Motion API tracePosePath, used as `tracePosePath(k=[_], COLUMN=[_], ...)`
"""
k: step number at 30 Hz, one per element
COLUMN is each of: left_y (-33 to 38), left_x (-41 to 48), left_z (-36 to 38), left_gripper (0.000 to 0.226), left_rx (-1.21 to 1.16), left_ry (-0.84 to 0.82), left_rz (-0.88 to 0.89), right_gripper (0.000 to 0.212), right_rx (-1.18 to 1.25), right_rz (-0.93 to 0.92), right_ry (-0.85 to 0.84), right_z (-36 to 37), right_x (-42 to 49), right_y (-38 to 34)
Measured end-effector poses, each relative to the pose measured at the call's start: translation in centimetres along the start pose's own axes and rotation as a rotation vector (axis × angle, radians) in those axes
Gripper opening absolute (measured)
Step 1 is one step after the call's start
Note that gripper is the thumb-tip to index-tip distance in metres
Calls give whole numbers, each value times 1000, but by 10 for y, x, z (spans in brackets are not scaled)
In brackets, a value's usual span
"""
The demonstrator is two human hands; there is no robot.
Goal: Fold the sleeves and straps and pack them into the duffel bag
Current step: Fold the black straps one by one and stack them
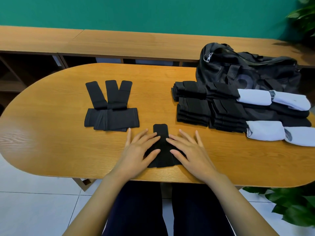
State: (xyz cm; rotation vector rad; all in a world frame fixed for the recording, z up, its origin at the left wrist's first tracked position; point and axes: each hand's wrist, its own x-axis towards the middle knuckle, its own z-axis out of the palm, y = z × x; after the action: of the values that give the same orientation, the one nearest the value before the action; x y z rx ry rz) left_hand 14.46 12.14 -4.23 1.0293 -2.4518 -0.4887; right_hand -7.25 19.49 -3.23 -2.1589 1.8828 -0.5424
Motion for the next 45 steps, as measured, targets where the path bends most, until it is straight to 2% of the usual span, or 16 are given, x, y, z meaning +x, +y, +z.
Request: tracePosePath(k=[7,13,16,22,27,30,35,38,45], left_y=[2,3,3,2,4,5,6,4,12], left_x=[-16,-17,-16,-18,-17,-17,-17,-18,-12], left_z=[-5,-2,-1,-1,0,-1,-1,-1,2], left_gripper=[72,63,57,72,65,63,58,53,58], left_rx=[3,47,12,42,63,35,-14,-48,-178], left_ry=[-41,-30,1,-22,-7,23,100,193,337], left_rz=[113,117,93,123,101,82,71,57,-131], right_gripper=[62,72,71,64,59,62,42,38,42], right_rx=[-35,-19,-52,-100,-69,-72,-49,12,183], right_rz=[-94,-119,-148,-172,-154,-159,-151,-118,19], right_ry=[-6,8,28,79,122,139,278,343,435], right_z=[-2,-1,1,5,5,5,6,8,1], right_x=[-11,-13,-13,-11,-10,-11,-9,-8,4], right_y=[2,4,7,10,7,7,5,3,-8])
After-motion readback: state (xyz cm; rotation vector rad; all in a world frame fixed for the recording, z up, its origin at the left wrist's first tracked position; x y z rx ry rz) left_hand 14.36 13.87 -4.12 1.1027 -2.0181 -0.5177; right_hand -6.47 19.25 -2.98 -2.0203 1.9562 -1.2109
